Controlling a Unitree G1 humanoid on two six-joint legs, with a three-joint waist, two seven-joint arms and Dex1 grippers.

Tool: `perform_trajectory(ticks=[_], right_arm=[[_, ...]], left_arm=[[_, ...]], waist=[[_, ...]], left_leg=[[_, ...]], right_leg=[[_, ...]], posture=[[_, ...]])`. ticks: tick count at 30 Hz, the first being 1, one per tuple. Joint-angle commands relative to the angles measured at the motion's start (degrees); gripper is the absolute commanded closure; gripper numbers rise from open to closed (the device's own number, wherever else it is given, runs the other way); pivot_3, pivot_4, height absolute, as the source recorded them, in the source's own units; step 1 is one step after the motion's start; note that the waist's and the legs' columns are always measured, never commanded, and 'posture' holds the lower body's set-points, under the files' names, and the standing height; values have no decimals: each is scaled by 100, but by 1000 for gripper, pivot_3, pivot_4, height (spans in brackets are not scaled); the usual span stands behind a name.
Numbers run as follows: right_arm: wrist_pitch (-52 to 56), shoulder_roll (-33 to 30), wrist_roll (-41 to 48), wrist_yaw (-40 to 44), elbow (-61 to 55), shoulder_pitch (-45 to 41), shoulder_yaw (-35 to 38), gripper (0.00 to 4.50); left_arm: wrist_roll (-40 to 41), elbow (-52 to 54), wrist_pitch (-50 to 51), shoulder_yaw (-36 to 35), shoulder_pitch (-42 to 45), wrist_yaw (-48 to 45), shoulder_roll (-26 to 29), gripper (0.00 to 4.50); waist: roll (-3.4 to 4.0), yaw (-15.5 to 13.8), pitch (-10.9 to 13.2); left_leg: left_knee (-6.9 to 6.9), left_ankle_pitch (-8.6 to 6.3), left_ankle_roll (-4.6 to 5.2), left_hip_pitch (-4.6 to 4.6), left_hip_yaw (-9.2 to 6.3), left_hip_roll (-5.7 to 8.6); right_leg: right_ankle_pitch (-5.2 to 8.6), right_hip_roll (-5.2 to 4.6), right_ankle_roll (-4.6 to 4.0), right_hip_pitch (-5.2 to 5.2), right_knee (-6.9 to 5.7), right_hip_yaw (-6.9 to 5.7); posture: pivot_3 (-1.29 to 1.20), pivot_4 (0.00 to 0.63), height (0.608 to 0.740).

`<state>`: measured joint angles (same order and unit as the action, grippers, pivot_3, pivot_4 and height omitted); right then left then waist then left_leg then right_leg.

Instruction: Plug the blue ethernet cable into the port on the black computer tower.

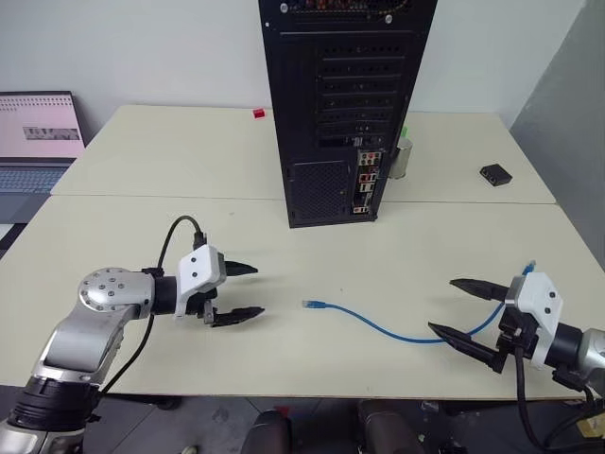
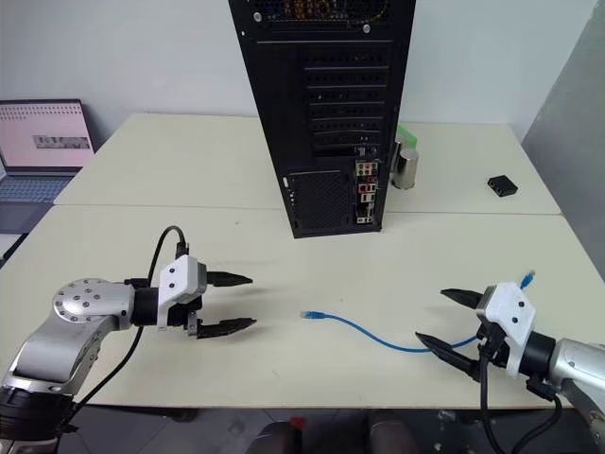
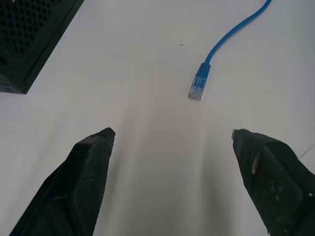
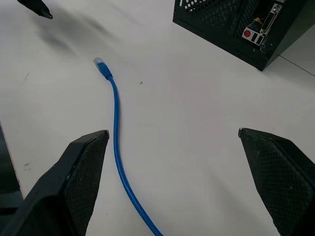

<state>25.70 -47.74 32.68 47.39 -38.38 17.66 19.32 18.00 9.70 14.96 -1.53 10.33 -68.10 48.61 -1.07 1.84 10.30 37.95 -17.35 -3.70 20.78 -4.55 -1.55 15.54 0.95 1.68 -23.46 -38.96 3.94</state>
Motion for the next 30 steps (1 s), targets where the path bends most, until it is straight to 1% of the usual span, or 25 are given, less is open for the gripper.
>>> perform_trajectory(ticks=[1, 10, 14, 17, 22, 26, 30], right_arm=[[-40, 0, -28, 35, -64, -26, 45, 28], [-65, 21, -127, 47, -70, 0, -10, 28], [-75, 25, -230, 37, -77, -125, -193, 28], [-8, 38, -348, -29, -111, -315, -542, 28], [141, 302, -725, -249, 102, -1108, -1674, 28], [102, 554, -1143, -251, 514, -1717, -2491, 28], [-81, 1051, -1619, -285, 1235, -2382, -3253, 28]], left_arm=[[162, 238, 38, -23, -22, -35, 15, 432], [68, 312, 80, 17, 9, 10, 23, 432], [-32, 325, 71, 95, 16, 76, 0, 432], [-30, 276, 50, 130, 58, 127, -74, 432], [-9, 112, -186, 190, -22, -93, -16, 432], [-58, -7, -333, 212, -47, -220, 46, 432], [-198, -140, -600, 278, -40, -307, 76, 432]], waist=[[0, 0, 0], [0, -1, 0], [0, -1, 0], [0, -1, 0], [-3, 11, -1], [-3, 6, -1], [-4, 6, 0]], left_leg=[[0, 0, 0, 0, 0, 0], [0, 0, 0, 0, 0, 0], [0, 0, 0, 0, 0, 0], [0, 0, 0, -1, 0, 0], [0, 0, 0, -2, 0, 0], [1, 0, 0, -1, 0, -1], [1, 0, 0, 0, -1, -1]], right_leg=[[0, 0, 0, 0, 0, 0], [-1, 0, -2, 0, 0, 0], [-1, 0, -2, 0, 0, 0], [-2, 0, -3, 0, 0, 1], [-3, 1, -5, 0, -1, 1], [-3, 2, -7, -2, -1, 0], [-6, 1, -12, -5, -1, -2]], posture=[[0, 150, 740], [0, 150, 740], [0, 150, 740], [0, 150, 740], [0, 150, 740], [0, 150, 740], [0, 150, 740]])
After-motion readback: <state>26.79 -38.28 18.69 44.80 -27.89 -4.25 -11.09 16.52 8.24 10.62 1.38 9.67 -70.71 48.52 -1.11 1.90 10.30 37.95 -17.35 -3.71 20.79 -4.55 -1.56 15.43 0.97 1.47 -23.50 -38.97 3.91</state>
